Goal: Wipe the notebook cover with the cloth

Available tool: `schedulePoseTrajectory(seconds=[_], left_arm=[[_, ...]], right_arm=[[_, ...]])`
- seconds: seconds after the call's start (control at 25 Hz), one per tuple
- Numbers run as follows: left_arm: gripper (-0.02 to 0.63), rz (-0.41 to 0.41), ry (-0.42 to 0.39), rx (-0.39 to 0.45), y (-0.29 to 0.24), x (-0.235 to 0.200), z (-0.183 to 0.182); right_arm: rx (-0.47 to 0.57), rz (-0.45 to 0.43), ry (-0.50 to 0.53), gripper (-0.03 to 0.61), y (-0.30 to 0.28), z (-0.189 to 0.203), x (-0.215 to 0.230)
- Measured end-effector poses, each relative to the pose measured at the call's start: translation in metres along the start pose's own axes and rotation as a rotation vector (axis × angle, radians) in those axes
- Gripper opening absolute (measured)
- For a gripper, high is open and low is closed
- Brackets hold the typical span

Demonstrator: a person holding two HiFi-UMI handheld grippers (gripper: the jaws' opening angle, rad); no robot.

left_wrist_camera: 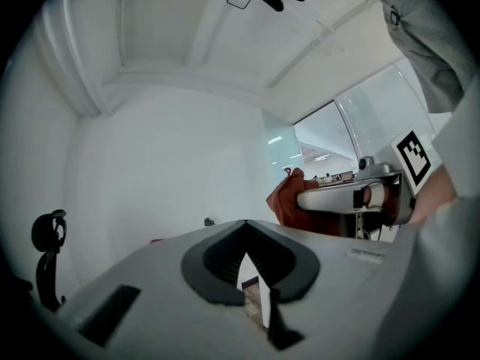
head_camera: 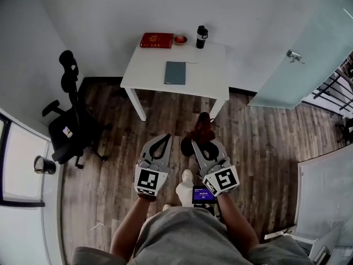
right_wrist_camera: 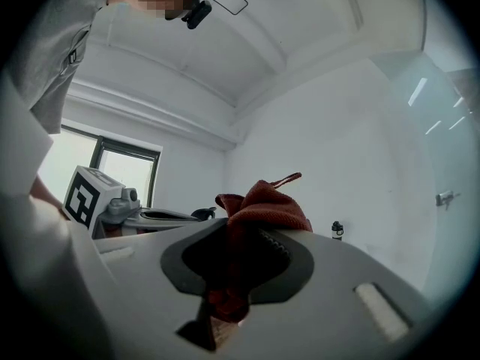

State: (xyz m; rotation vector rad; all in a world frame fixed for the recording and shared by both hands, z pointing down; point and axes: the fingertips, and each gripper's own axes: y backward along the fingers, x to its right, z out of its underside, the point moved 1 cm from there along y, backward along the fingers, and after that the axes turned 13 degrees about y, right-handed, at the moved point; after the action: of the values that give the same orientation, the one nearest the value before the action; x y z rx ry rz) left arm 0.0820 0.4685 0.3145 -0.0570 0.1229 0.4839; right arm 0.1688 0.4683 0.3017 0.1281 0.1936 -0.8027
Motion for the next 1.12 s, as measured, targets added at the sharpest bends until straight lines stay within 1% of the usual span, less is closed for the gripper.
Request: schedulePoseTrajectory(seconds=[0.16,0.28,0.48,0.56,0.64,0.8,0.96,1.12], left_arm=[[-0.005,-0.006,-0.02,-0.01,-0.061,-0.007,-0.008],[-0.003,-0.003,-0.023,0.009,-0.099,-0.012,-0.014],[-0.003,-0.033,-0.029,-0.017,-0.148,-0.027,-0.005],[-0.002,-0.048,-0.023,-0.025,-0.16,-0.036,0.0],[-0.002,-0.064,-0.021,-0.055,-0.169,-0.043,0.009],[-0.002,-0.087,-0.017,-0.085,-0.187,-0.06,0.02],[-0.002,-0.107,0.002,-0.108,-0.202,-0.097,0.037],[-0.002,-0.115,0.016,-0.122,-0.226,-0.142,0.052]], right_arm=[[-0.001,-0.005,-0.022,0.078,-0.025,0.019,0.063],[0.001,-0.016,-0.048,0.078,-0.044,0.034,0.107],[-0.037,0.001,-0.107,0.078,-0.073,0.071,0.17],[-0.057,0.005,-0.142,0.078,-0.08,0.087,0.183],[-0.079,-0.003,-0.167,0.078,-0.084,0.101,0.192],[-0.121,-0.016,-0.186,0.078,-0.106,0.127,0.213],[-0.143,-0.029,-0.186,0.078,-0.144,0.142,0.227],[-0.159,-0.047,-0.167,0.078,-0.189,0.146,0.239]])
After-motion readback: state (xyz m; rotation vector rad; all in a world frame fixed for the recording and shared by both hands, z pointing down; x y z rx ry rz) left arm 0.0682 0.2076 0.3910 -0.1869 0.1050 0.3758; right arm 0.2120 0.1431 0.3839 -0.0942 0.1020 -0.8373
